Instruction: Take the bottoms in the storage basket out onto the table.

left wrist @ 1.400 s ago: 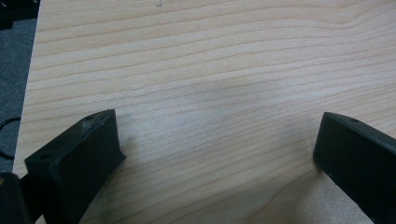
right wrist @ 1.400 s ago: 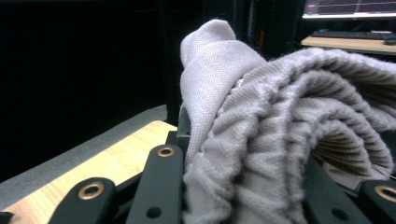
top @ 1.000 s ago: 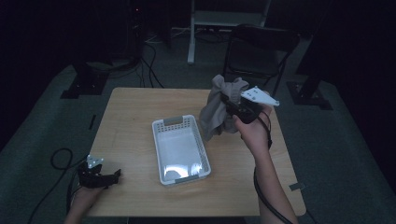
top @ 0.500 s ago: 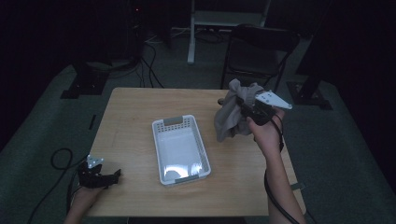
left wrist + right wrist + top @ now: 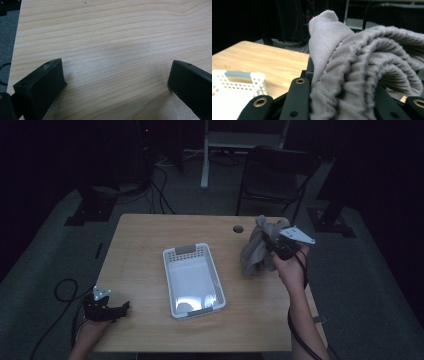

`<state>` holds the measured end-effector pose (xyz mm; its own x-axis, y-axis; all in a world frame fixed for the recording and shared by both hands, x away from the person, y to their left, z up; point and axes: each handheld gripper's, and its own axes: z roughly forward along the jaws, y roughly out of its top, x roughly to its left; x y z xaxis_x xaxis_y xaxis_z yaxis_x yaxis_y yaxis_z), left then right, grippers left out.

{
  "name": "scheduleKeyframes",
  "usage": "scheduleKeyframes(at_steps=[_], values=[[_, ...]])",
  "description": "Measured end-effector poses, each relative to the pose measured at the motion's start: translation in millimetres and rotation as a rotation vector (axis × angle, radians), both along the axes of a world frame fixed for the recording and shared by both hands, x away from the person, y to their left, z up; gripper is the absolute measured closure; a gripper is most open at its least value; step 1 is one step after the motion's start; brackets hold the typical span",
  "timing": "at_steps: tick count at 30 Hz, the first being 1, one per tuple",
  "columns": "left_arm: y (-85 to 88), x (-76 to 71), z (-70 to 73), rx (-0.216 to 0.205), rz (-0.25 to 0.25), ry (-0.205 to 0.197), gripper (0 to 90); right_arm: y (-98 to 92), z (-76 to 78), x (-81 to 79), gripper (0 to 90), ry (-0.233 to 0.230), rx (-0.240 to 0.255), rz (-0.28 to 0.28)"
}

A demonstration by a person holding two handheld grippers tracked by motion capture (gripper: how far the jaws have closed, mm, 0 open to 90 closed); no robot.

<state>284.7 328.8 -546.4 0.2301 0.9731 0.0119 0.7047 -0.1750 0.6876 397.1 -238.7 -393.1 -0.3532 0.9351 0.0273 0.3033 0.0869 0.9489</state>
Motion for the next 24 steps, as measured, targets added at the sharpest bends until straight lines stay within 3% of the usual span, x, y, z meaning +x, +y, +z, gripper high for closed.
scheduleKeyframes(at_steps=[12, 24], values=[[-0.2, -0.1, 0.0, -0.002, 0.001, 0.001, 1.4, -9.9, -52.6, 11.9, 72.0, 0.077, -0.005, -0.053], [-0.2, -0.1, 0.0, -0.002, 0.001, 0.001, 1.3, -18.8, -84.3, 11.5, 71.5, 0.134, 0.014, -0.086]])
